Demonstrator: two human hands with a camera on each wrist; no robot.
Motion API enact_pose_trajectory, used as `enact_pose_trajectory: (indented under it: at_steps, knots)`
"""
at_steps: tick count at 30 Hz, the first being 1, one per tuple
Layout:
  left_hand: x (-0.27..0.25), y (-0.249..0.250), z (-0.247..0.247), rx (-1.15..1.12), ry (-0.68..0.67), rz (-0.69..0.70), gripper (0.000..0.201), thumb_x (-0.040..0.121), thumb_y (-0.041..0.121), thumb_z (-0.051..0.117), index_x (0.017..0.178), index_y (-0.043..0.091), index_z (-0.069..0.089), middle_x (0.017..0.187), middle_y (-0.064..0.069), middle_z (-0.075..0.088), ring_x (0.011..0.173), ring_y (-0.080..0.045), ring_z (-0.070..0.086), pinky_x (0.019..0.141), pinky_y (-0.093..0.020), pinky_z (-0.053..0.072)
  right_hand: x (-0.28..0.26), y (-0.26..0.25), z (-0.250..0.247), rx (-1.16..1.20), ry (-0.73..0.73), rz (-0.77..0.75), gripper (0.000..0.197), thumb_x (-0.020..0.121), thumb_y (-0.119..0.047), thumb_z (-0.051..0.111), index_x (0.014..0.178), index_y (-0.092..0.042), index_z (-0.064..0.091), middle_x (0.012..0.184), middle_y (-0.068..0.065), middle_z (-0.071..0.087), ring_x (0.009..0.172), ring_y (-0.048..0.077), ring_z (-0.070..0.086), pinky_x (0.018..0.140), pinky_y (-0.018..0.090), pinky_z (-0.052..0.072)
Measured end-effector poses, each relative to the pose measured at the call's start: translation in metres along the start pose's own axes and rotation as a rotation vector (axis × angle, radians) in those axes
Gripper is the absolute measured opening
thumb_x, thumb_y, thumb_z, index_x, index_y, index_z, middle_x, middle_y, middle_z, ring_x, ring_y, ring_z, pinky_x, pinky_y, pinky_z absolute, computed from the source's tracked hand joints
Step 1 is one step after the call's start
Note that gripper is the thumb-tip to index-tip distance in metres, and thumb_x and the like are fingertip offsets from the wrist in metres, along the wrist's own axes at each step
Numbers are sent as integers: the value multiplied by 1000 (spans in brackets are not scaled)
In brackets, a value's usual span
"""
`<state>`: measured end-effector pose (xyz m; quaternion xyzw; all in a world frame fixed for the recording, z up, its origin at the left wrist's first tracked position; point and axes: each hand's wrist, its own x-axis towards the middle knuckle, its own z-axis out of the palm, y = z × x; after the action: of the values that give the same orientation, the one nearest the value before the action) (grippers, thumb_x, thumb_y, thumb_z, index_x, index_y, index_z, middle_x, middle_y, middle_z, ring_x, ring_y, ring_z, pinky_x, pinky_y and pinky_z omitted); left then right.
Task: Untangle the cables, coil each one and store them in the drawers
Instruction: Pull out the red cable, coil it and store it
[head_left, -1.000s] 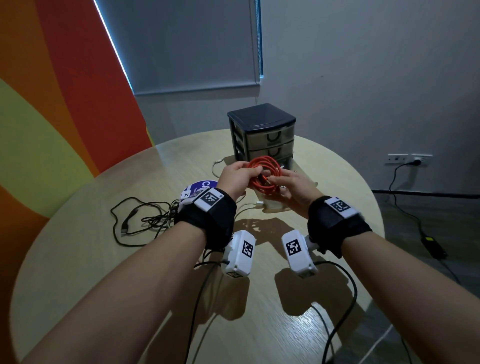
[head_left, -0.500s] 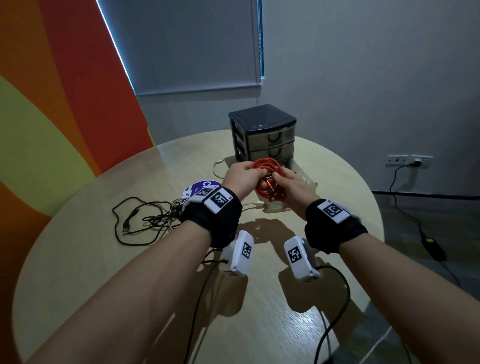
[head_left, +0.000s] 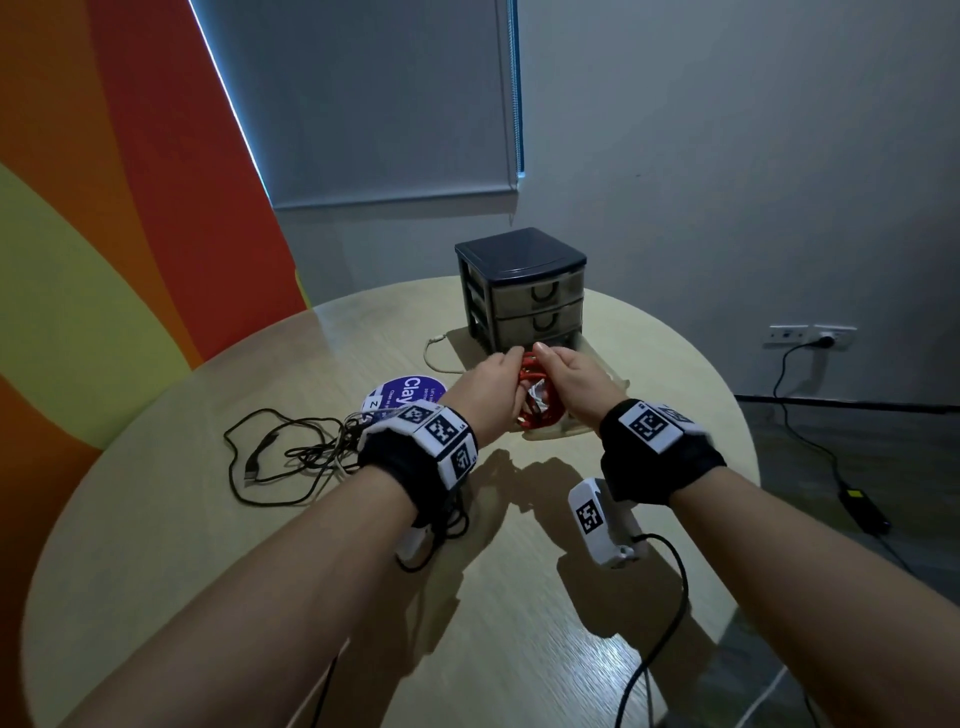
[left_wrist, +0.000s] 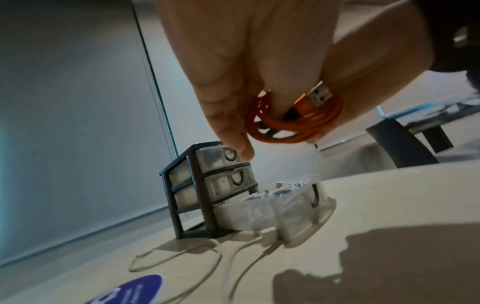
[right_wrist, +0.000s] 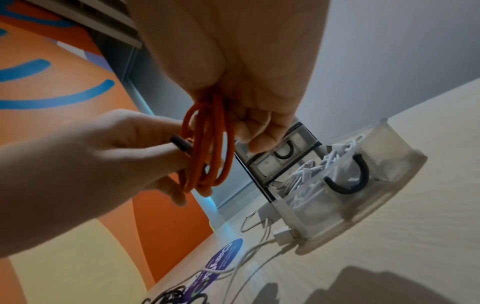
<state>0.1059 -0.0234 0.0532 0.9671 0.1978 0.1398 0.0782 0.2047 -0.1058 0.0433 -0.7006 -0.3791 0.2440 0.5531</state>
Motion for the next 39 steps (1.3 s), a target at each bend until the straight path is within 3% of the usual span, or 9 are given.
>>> enact_pose_trajectory:
  at_steps: [5, 9, 13, 16, 21, 25, 32, 36, 39]
  knots:
    - [6, 5, 1, -15, -28, -61, 32, 94, 15, 44, 123, 3, 50, 116, -18, 60, 105, -32, 58, 89, -38, 47, -3, -2, 2, 60, -13, 64, 50, 97, -41, 41, 105, 5, 58, 106, 33, 62, 100, 45, 60, 91, 49, 49]
    - [6, 0, 4, -50, 64, -189, 25, 95, 13, 42, 113, -1, 53, 106, -22, 62, 96, -35, 60, 79, -38, 47, -8, -2, 6, 206, -51, 85, 35, 97, -39, 44, 86, -8, 54, 81, 19, 56, 74, 32, 58, 74, 43, 52]
    - [6, -4, 6, -66, 62, -327, 24, 93, 10, 49, 114, -1, 51, 108, -21, 61, 98, -34, 60, 79, -37, 48, -7, 5, 11, 243, -82, 98, 24, 95, -34, 49, 93, -11, 56, 99, 16, 62, 91, 30, 62, 90, 45, 49]
    - [7, -7, 6, -108, 66, -386, 22, 92, 9, 49, 112, 0, 53, 106, -21, 61, 95, -34, 60, 78, -38, 52, -6, 7, 15, 276, -62, 69, 19, 97, -22, 47, 102, -5, 55, 87, 9, 60, 81, 23, 58, 91, 44, 48]
    - [8, -15, 4, -443, 87, -436, 24, 95, 16, 45, 104, 2, 63, 101, -20, 65, 89, -36, 65, 78, -43, 56, -3, 9, 16, 229, 62, -23, 20, 99, -12, 43, 108, -3, 58, 94, 18, 58, 86, 23, 58, 70, 22, 53]
    - [5, -16, -5, -845, 81, -481, 17, 95, 15, 52, 87, 4, 62, 91, -25, 66, 75, -37, 68, 72, -45, 58, -1, 11, 13, 448, 10, 13, 23, 100, -19, 40, 97, -10, 61, 95, 19, 60, 86, 26, 61, 76, 30, 54]
    - [2, -7, -15, -1257, -7, -539, 23, 94, 12, 54, 106, -7, 58, 86, -16, 62, 72, -22, 63, 53, -22, 57, 1, 9, 3, 712, -52, 73, 33, 99, -29, 40, 99, -3, 60, 75, 6, 65, 76, 17, 61, 82, 30, 46]
    - [2, -1, -14, -1251, -68, -536, 25, 97, 17, 49, 114, 0, 57, 89, -9, 62, 78, -17, 61, 59, -23, 55, 1, 10, 2, 694, -41, 84, 34, 99, -29, 41, 90, -3, 60, 61, 0, 64, 63, 11, 63, 75, 27, 50]
    - [1, 9, -8, -1226, -70, -517, 25, 96, 17, 50, 117, 3, 53, 92, -7, 61, 83, -18, 59, 72, -30, 53, 4, 13, 6, 628, 22, 92, 39, 97, -32, 45, 108, 4, 58, 81, 11, 63, 77, 19, 63, 81, 33, 52]
